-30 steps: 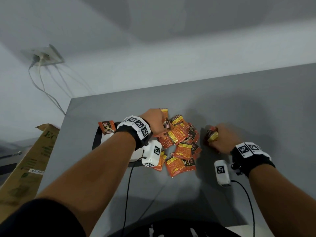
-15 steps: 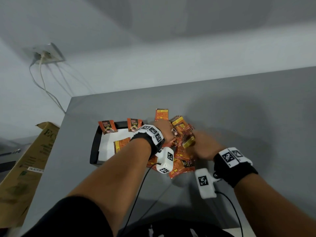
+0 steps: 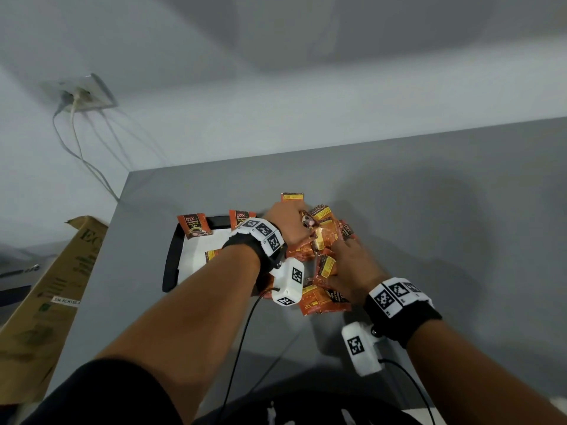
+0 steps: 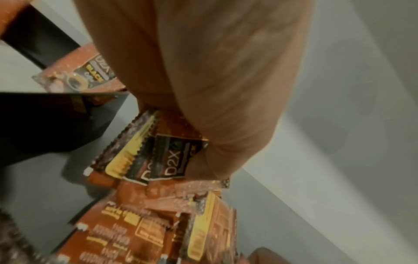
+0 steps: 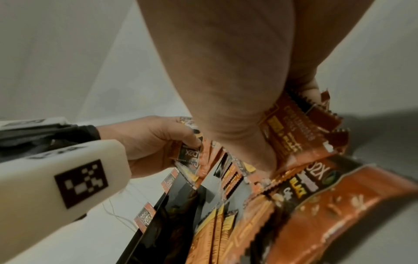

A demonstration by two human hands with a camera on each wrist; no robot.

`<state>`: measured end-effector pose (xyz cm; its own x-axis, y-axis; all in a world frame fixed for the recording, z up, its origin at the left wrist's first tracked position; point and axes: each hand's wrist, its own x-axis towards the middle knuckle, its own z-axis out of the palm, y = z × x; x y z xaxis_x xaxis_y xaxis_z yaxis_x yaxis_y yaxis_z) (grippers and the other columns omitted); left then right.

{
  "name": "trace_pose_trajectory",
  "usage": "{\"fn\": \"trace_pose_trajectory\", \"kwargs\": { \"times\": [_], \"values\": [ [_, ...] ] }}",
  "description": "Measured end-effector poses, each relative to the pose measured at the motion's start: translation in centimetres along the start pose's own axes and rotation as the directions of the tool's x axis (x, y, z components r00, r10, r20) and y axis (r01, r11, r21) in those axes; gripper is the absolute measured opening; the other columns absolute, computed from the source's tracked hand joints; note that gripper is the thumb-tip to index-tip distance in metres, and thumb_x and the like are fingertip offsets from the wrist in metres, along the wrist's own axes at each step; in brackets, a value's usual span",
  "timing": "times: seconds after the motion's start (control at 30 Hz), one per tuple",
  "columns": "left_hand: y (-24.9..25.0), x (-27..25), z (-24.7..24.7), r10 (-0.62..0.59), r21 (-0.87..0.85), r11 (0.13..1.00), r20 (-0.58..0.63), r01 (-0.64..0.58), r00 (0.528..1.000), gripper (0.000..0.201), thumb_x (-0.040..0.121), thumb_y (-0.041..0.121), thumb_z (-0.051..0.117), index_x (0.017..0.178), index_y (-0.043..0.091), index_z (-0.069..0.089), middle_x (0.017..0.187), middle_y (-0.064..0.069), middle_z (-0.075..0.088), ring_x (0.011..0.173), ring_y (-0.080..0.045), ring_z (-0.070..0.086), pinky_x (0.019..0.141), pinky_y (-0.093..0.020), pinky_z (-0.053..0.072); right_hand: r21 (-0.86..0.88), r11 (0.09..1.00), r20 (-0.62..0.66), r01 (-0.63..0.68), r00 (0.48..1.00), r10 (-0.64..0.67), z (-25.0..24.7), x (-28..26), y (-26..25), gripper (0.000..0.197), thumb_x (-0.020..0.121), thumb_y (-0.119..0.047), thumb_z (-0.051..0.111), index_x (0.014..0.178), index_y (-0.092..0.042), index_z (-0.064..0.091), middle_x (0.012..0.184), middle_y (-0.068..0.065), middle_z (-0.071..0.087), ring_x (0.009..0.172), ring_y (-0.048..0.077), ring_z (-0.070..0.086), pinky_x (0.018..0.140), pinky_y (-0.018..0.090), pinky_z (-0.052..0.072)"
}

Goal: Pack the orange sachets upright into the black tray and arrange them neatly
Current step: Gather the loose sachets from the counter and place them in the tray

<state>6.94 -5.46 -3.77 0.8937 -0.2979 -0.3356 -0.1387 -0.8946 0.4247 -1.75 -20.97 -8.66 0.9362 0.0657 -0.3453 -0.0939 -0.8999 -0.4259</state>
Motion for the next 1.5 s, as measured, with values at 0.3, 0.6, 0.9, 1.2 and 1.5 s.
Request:
{"fn": "trace_pose_trajectory", "kwargs": {
  "times": [0.3,0.6,0.9,1.2,1.5],
  "values": [
    [-1.2,-0.3,-1.4,-0.058,0.031,0.998,0.024,0.058,0.998,0.048,0.093,0.021,0.062,0.136,0.015,0.042,0.095,-0.004,0.061,0.091,-0.027,0.064,0.081,-0.043,0.057,0.342,0.937,-0.002,0.067,0.998,-0.070,-3.1,-0.8,-0.1,0.051,0.078,-0.019,0.081,0.120,-0.025,0.053,0.107,-0.008,0.062,0.099,0.016,0.061,0.087,0.031,0.051],
    [-1.8,0.0,-1.2,-0.110,0.063,0.992,-0.035,0.112,0.993,0.044,0.095,0.016,0.060,0.131,0.013,0.035,0.086,-0.008,0.063,0.079,-0.029,0.066,0.071,-0.044,0.059,0.075,0.996,0.010,0.057,0.998,-0.058,-3.3,4.0,0.2,0.035,0.082,-0.021,0.076,0.113,-0.017,0.062,0.106,0.004,0.064,0.096,0.021,0.063,0.081,0.030,0.052],
    [0.0,0.4,1.3,-0.239,0.163,0.960,0.057,0.227,0.969,0.017,0.095,0.018,0.058,0.103,0.004,0.064,0.107,-0.016,0.067,0.104,-0.031,0.066,0.078,-0.035,0.056,0.032,0.999,-0.013,0.031,0.999,-0.031,-1.7,4.6,0.1,0.057,0.084,-0.020,0.074,0.134,-0.016,0.046,0.126,0.009,0.058,0.119,0.031,0.056,0.097,0.036,0.043],
    [0.4,0.8,3.0,-0.265,0.095,0.962,0.074,0.258,0.961,0.023,0.099,0.016,0.051,0.109,0.007,0.070,0.103,-0.010,0.066,0.108,-0.030,0.066,0.096,-0.043,0.054,0.204,0.974,-0.022,0.097,0.995,-0.095,-4.4,3.2,1.4,0.005,0.080,-0.019,0.071,0.081,-0.017,0.067,0.080,0.000,0.070,0.076,0.018,0.066,0.074,0.035,0.054],
    [-0.1,1.6,2.5,-0.198,0.138,0.970,-0.039,0.201,0.979,0.011,0.091,0.021,0.062,0.085,0.011,0.062,0.088,-0.006,0.063,0.095,-0.025,0.068,0.065,-0.028,0.048,0.332,0.942,-0.067,0.049,0.997,-0.028,-5.8,2.5,2.7,0.017,0.080,-0.013,0.077,0.072,-0.017,0.062,0.069,0.002,0.070,0.067,0.018,0.068,0.062,0.030,0.051]
  ]
}}
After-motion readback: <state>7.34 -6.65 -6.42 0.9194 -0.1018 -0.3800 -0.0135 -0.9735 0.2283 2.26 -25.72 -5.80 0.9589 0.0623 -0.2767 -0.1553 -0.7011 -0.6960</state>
